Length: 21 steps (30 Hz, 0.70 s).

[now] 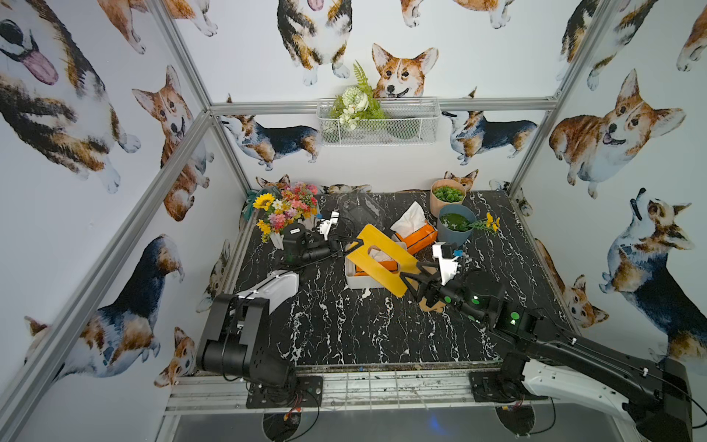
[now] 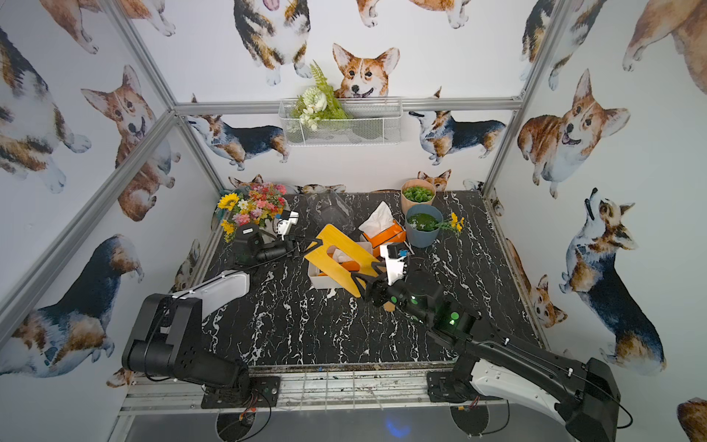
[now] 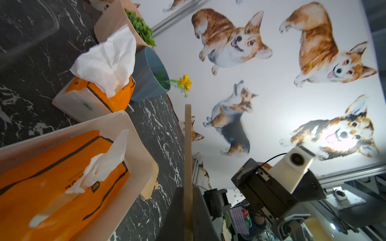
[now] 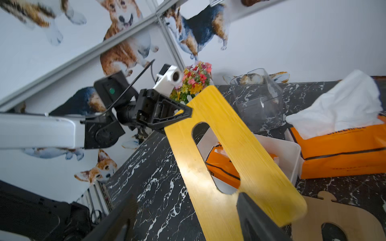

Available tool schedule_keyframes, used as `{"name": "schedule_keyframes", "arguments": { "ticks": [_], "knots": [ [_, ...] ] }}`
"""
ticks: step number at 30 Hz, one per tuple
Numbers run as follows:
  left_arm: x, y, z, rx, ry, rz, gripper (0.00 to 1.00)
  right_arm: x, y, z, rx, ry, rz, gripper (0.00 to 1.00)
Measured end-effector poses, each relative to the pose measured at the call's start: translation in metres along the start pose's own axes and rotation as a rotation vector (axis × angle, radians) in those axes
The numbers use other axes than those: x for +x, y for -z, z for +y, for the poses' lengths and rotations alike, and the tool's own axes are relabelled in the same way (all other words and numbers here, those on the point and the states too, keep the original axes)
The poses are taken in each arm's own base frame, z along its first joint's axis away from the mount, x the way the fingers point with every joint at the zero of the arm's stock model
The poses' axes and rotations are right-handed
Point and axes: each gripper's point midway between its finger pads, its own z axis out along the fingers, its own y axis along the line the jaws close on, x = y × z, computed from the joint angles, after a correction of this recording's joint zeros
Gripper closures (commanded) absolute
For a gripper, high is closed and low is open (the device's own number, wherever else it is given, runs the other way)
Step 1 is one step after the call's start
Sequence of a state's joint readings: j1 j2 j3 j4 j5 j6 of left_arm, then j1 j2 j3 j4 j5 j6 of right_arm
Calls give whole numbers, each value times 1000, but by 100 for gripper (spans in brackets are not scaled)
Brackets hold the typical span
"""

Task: Put the tissue paper into the tissue box
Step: Pick up the box lid from the center of the board.

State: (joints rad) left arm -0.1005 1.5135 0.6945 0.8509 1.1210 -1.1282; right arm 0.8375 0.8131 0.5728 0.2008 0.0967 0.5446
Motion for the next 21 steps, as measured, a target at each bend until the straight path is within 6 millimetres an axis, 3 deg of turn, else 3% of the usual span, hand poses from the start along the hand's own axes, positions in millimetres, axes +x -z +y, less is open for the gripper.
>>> {"name": "schedule_keyframes", "arguments": {
  "ticks": [4, 6, 15, 21],
  "knots": [
    [-14, 7, 0, 74, 119, -116, 100, -1, 2, -40, 12, -210, -62, 20],
    [-21, 7, 4, 112, 220, -154, 100, 3, 0, -50, -15, -312, -64, 22],
    [-29, 16, -31, 228, 221, -199, 100, 13, -21, -31, -200, -532, 4, 36],
    [-34, 20, -25, 226, 271, -242, 100, 7, -33, -17, -306, -629, 24, 51]
  ]
}}
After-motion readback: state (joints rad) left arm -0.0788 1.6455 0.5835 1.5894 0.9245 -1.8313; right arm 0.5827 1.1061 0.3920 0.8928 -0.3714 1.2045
